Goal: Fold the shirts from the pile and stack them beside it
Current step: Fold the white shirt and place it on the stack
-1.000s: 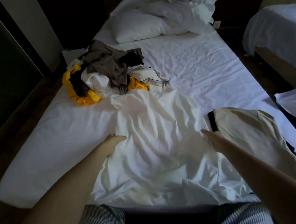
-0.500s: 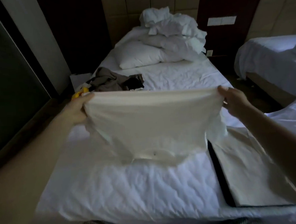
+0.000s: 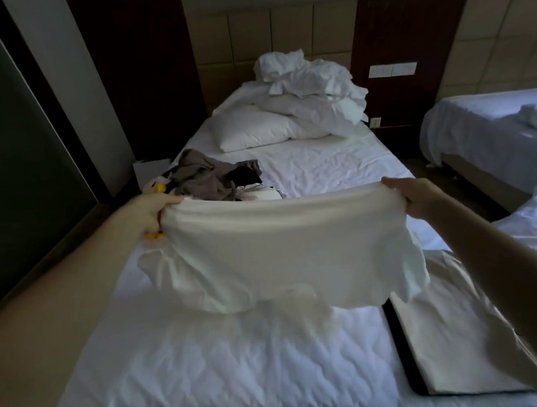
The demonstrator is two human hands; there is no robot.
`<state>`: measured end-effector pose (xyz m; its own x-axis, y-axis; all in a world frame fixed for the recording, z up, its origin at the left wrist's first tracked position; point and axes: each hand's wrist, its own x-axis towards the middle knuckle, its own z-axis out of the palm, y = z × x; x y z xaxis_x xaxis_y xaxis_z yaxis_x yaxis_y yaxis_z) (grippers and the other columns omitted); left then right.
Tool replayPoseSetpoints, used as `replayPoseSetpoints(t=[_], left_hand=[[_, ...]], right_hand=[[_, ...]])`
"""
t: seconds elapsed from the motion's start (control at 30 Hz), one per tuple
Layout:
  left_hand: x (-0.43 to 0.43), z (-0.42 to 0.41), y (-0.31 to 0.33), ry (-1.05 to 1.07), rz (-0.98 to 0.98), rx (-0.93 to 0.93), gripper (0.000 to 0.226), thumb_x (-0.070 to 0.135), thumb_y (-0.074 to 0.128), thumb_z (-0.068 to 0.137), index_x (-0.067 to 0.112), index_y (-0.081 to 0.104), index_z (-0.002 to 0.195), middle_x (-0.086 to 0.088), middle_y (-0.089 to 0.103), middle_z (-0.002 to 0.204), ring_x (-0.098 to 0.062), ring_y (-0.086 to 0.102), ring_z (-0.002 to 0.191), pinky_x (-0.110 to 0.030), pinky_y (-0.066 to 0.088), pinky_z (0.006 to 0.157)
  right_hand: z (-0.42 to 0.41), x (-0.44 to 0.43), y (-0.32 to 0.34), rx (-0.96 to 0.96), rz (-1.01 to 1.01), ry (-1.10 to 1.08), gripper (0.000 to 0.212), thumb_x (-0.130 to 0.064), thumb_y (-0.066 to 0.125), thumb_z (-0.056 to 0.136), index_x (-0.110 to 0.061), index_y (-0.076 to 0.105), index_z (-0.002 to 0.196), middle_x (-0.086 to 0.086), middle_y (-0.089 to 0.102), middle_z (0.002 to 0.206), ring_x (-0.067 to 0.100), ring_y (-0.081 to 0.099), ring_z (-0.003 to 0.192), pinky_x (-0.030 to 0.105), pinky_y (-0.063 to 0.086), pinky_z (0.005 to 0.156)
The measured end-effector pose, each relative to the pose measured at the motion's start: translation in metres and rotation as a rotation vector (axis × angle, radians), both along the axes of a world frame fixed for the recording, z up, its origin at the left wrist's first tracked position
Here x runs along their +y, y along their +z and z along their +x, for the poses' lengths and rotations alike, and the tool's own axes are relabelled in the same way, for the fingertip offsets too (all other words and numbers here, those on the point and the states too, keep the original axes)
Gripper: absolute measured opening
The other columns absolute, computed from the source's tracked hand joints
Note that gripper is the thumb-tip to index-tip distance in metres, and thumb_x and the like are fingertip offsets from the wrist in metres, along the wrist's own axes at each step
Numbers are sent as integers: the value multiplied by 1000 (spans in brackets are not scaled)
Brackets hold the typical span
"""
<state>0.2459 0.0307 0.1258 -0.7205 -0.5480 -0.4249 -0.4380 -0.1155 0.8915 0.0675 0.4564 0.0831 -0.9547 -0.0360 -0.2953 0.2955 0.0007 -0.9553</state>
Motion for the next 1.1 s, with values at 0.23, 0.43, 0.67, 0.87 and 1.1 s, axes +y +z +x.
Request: replayPoseSetpoints(t=[0.23,0.43,0.67,0.87,1.1], left_hand=[[9,-16,-1,6,73,16,14,16,54,96,18,52,110,-13,64,95,-30,56,91,-36,42,90],[11,-39,38,-39,72,355,18,19,49,98,14,53,82,-3,55,74,-18,52,70,-28,43,64],[-2,-17,23,-47,27,501,9,15,50,97,15,56,103,-4,59,104,-22,55,98,-25,46,74],[-1,70,-141,-29,122,126,23,31,70,83,15,64,99,-11,67,90,-19,62,75,-29,49,68],[53,159,-239,25,224,-17,14,10,54,95,4,60,106,2,69,61,-16,62,70,-29,45,77]], right_hand=[[-6,-6,-3,-44,-82,30,18,-19,50,96,-10,52,81,7,49,86,15,49,68,25,39,62],[-22,-17,56,215,-221,-55,17,-24,41,101,-20,51,87,-1,52,86,13,51,82,24,41,68],[4,-9,52,390,-113,-59,17,-28,44,100,-21,50,85,-3,52,88,9,51,78,23,43,71],[86,9,-107,28,136,-18,24,-18,51,95,-16,51,72,2,48,73,13,40,66,26,26,58],[172,28,-234,-180,295,18,25,-22,63,89,2,68,89,25,67,86,34,63,72,43,55,70]])
